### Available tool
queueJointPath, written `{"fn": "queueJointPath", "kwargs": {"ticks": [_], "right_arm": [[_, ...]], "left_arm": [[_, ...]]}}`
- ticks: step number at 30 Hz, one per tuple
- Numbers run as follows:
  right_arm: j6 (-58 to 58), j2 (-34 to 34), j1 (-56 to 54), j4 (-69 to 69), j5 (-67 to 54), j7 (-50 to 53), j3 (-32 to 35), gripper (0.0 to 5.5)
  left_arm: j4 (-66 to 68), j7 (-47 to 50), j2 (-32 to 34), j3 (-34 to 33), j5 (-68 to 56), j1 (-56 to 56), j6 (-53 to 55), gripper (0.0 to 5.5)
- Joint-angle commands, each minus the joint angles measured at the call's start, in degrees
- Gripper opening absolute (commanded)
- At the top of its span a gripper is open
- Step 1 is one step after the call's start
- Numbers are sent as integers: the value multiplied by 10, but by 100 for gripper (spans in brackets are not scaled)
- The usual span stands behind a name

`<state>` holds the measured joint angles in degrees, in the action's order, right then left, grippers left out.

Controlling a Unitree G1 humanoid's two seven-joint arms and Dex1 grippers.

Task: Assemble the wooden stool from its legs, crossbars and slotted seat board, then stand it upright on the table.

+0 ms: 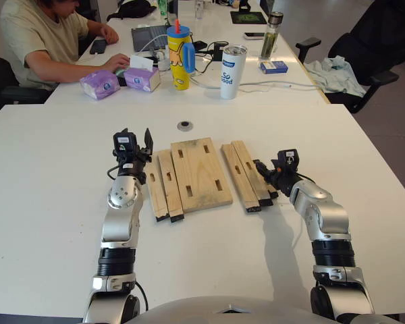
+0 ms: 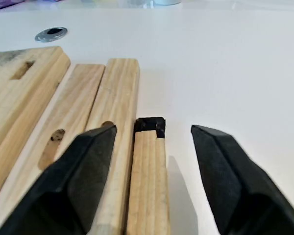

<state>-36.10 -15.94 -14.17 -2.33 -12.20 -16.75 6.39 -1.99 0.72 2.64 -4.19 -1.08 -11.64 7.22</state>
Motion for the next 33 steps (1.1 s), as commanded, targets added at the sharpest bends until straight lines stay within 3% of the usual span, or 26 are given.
{"fn": "queueJointPath", "kwargs": {"ticks": [1, 8, 15, 21, 29, 33], "right_arm": [[-9, -4, 3, -2, -4, -2, 3, 282], [-13, -53, -42, -59, -12, -41, 27, 282], [-29, -108, -52, -85, 1, -142, -42, 282], [-35, -107, -43, -83, 1, -146, -44, 282], [-58, -87, -54, -94, -38, -128, 5, 282], [-42, -108, -54, -105, -8, -137, -25, 282]], "left_arm": [[12, -6, 3, 1, -3, -10, -2, 298], [18, -8, 1, 1, -2, -13, -6, 298], [21, -7, -2, 1, -2, -13, -9, 298], [20, -11, -1, 2, -3, -13, -8, 298], [22, -12, -2, 5, -3, -13, -9, 298], [23, -11, -2, 5, -3, -14, -11, 298]]}}
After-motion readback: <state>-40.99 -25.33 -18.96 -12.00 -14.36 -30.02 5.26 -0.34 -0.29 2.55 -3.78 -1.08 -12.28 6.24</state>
